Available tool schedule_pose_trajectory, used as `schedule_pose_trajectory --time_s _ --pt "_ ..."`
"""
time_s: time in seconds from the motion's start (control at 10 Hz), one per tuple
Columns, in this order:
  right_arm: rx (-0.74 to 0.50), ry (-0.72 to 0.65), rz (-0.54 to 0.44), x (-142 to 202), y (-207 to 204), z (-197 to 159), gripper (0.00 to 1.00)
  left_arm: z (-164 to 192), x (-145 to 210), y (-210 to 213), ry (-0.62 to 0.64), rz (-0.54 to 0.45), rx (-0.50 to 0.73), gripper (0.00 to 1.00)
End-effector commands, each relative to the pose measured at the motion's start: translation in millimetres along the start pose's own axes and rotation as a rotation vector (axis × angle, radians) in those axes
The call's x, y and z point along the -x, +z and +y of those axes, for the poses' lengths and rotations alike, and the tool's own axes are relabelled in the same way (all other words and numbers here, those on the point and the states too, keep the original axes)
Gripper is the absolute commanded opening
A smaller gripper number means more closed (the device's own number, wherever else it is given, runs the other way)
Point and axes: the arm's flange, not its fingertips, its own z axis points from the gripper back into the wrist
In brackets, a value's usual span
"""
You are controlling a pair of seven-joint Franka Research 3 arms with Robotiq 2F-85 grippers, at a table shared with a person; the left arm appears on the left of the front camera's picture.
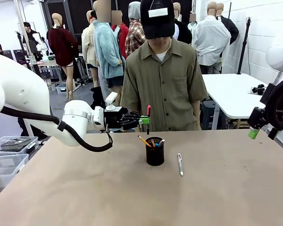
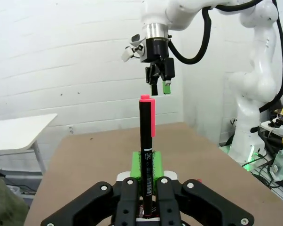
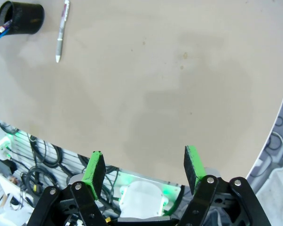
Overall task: Place the pens into the pen holder.
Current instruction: Pick up a writing instrument from the table and place it into the Pen holder.
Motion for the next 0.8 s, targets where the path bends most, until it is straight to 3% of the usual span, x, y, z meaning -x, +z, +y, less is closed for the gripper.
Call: schedule_pose_trajectory --time_s 0.0,0.6,0.7 --pt "0.034 0.012 -0.004 3 -4 -1 0.83 15 8 -10 0.055 -0.013 0.006 0.0" --pt "0.034 0.012 -0.004 3 -4 -1 0.83 18 39 -3 0.152 -0.008 0.005 0.0" --pt "0.034 0.012 -0.004 3 -4 -1 0.83 17 38 -3 0.167 -0.005 0.009 0.13"
